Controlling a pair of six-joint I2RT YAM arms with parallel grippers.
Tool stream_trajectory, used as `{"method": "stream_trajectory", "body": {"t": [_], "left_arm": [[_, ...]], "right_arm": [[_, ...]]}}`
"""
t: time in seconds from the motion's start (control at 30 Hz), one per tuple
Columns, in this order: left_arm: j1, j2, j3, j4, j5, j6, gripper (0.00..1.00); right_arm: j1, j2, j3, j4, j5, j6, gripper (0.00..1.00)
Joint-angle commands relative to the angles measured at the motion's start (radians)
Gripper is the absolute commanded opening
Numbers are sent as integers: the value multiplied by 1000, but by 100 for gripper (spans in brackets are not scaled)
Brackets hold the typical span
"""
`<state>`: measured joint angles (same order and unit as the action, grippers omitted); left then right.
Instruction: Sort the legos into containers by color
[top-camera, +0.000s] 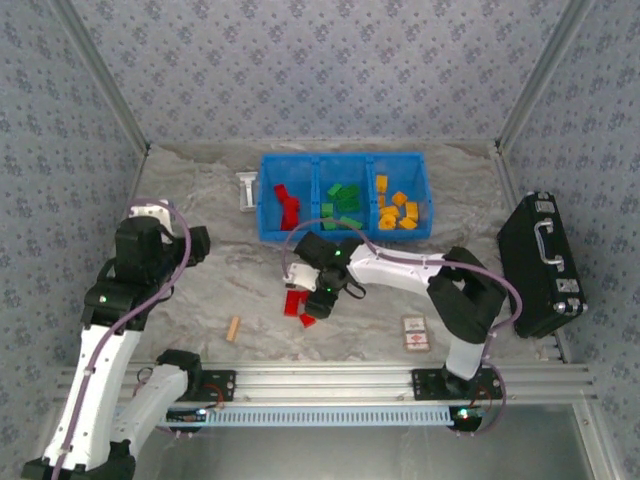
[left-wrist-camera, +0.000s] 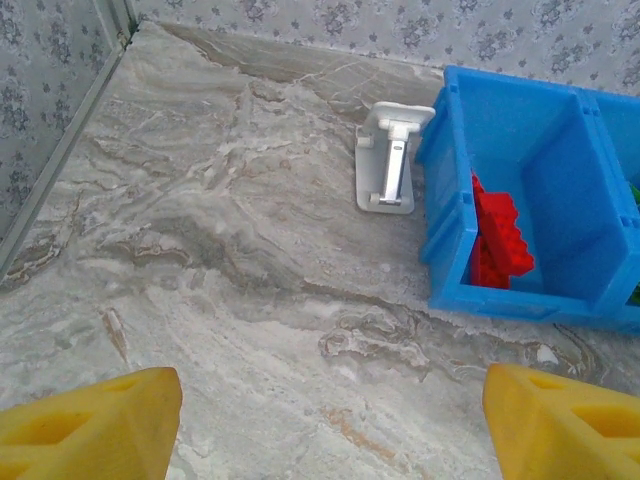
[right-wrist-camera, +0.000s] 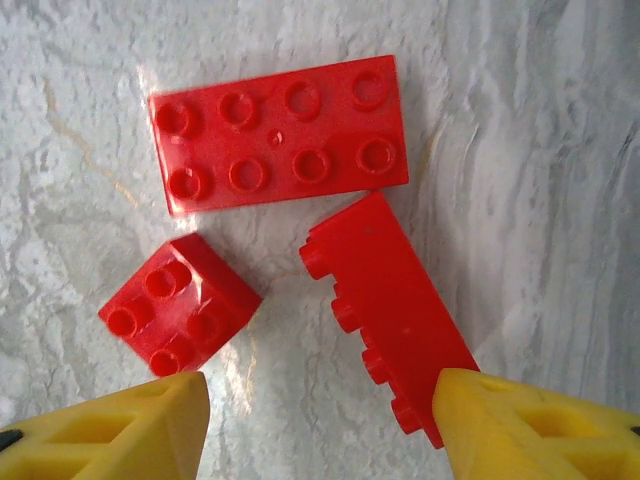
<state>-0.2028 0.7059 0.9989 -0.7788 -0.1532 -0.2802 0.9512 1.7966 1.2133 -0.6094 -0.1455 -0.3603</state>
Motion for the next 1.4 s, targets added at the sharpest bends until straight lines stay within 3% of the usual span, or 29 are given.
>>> {"method": "stream_trajectory", "body": {"t": [0.0,0.6,0.93,1.37], "left_arm": [[8,-25,-17,-25,-7,10,80],[8,1,-36,40,31,52,80],[9,50,-71,85,22,125,81],[45,99,-105,146,57,146,82]], "right_arm": [[-9,65,15,-14,10,-24,64],[-4,-103,90,-18,-6,-100,69],[-43,60,178,-55,0,-156,80],[-51,171,214,-78,-31,-168,80]]}}
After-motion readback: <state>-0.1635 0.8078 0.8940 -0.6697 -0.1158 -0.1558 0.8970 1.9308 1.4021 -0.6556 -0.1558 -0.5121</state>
